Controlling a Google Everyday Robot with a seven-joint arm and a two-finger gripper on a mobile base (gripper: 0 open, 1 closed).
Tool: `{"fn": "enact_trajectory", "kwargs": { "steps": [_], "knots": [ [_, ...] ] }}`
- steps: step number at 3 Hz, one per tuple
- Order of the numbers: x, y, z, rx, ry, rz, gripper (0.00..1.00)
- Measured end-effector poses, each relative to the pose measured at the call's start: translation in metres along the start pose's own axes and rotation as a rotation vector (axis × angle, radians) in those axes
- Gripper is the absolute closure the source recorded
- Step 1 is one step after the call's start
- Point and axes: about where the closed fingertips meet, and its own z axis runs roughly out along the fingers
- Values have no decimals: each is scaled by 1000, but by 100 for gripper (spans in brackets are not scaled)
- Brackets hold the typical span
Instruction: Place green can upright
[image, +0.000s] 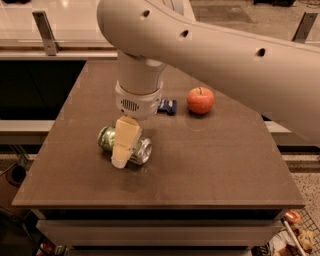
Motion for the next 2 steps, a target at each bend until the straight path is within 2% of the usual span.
{"fn": "enact_trajectory", "kwargs": {
  "steps": [2],
  "knots": [
    [-18, 0, 1, 13, 74, 11, 0]
  ]
}}
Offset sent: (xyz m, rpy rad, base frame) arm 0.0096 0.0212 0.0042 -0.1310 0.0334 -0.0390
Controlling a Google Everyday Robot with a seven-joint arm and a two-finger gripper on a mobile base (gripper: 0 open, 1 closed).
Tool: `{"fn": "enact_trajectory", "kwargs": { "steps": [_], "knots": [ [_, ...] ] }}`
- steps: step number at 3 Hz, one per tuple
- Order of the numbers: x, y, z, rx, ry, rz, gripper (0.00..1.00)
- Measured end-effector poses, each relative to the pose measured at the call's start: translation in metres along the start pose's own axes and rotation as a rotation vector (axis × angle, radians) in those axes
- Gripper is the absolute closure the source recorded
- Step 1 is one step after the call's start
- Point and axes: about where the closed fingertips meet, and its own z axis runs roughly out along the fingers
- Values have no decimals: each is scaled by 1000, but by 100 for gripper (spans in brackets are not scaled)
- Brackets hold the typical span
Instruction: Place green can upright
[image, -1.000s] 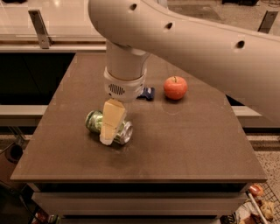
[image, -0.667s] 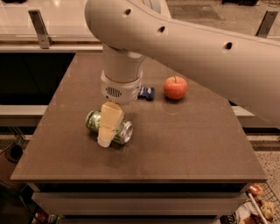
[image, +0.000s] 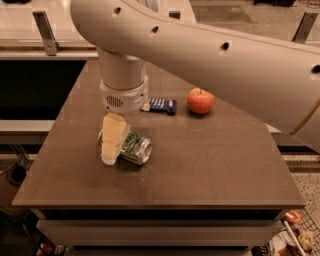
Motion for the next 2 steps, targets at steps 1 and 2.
{"fn": "enact_trajectory", "kwargs": {
  "steps": [1, 2],
  "knots": [
    [-3, -4, 6, -3, 1, 24, 0],
    [-2, -6, 13, -10, -8, 49, 0]
  ]
}}
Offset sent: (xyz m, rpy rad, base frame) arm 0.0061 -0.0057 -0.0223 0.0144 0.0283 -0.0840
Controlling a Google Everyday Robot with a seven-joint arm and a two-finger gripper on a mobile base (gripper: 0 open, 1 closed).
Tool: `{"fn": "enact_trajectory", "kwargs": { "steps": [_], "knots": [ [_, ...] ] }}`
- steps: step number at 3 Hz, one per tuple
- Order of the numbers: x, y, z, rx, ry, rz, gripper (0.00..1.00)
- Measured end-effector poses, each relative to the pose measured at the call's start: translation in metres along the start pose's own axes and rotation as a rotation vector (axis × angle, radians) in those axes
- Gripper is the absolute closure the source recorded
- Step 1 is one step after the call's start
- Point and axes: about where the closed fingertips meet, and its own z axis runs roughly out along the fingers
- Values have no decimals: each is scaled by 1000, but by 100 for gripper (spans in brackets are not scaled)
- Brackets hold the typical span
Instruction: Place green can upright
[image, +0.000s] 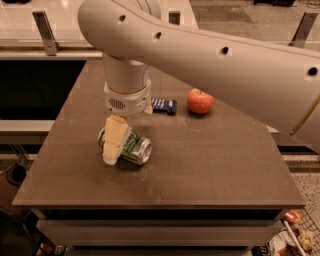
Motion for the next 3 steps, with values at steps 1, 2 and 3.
{"fn": "enact_trajectory", "kwargs": {
  "steps": [1, 2, 3],
  "knots": [
    [-2, 0, 0, 3, -7, -2, 18],
    [-3, 0, 0, 6, -13, -2, 41],
    [-5, 0, 0, 8, -19, -3, 65]
  ]
}}
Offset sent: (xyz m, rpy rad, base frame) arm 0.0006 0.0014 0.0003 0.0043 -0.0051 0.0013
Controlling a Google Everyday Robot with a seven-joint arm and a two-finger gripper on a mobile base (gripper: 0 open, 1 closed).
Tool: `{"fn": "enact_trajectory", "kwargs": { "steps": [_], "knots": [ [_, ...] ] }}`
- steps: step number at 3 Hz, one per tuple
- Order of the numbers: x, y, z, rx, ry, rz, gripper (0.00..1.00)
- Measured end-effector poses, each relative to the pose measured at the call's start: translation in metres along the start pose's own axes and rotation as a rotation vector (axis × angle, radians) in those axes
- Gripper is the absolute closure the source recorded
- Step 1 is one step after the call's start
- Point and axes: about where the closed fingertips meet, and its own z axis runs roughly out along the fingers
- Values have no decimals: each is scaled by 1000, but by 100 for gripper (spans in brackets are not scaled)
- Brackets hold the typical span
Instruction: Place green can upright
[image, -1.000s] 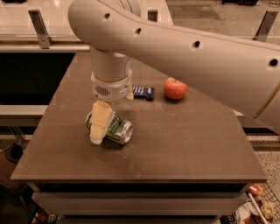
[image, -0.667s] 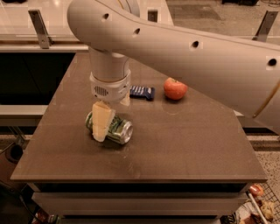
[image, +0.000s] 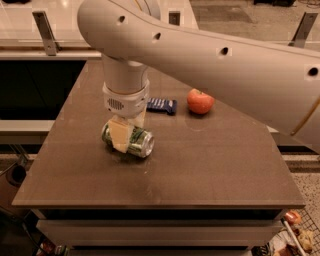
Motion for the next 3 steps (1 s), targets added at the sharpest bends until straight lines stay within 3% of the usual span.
{"fn": "enact_trajectory", "kwargs": {
  "steps": [1, 2, 3],
  "knots": [
    [-1, 0, 0, 2, -5, -1, 88],
    [-2, 0, 0, 4, -10, -2, 100],
    [-2, 0, 0, 4, -10, -2, 100]
  ]
}}
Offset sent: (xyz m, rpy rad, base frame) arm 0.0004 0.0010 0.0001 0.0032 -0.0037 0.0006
